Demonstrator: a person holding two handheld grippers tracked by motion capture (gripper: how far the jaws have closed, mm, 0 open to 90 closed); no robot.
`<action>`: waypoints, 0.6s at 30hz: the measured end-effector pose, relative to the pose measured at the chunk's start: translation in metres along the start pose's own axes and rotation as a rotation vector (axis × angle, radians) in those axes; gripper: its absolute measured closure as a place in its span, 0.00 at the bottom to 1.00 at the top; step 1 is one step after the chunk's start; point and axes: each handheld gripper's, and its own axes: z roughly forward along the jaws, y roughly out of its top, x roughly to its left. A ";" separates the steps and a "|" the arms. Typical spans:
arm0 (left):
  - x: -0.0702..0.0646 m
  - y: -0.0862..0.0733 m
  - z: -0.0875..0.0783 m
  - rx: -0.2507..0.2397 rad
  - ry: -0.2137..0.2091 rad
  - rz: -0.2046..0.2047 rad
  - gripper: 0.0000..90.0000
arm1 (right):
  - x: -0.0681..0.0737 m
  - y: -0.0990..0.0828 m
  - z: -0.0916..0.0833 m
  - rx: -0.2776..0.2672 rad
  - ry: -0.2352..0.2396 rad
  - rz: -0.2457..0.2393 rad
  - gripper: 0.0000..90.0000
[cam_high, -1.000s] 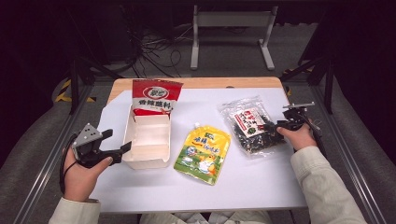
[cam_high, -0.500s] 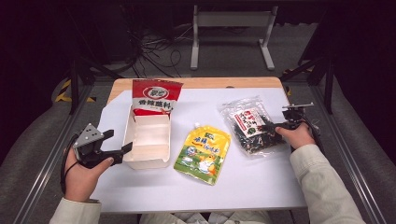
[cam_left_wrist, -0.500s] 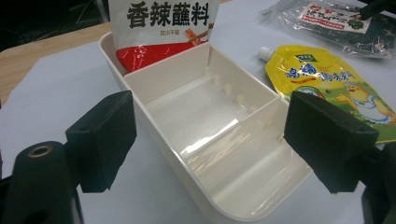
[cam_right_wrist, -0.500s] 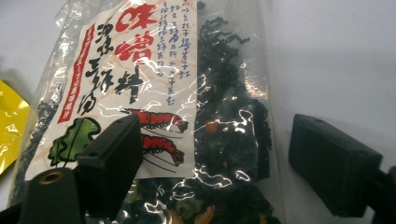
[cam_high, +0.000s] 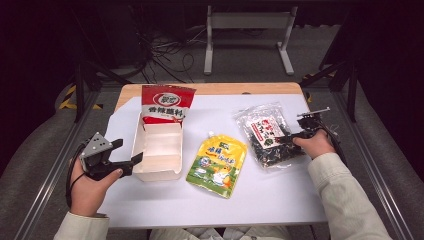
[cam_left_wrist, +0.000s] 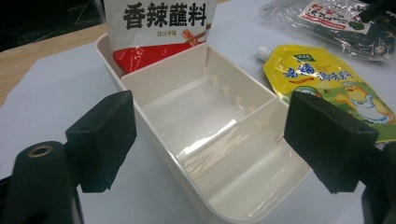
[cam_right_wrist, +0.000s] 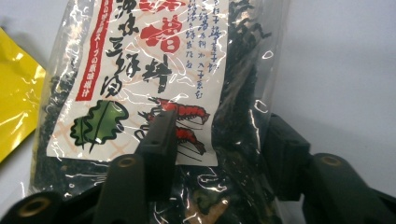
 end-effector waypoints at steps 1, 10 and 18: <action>0.000 0.000 0.000 -0.001 -0.001 0.000 0.20 | 0.002 -0.001 -0.002 0.005 -0.010 -0.007 0.62; -0.002 0.002 0.004 0.002 -0.017 0.011 0.20 | 0.012 -0.006 -0.014 0.020 -0.076 -0.094 0.89; -0.005 0.005 0.009 0.000 -0.034 0.021 0.20 | 0.011 -0.013 -0.021 -0.010 -0.065 -0.077 0.92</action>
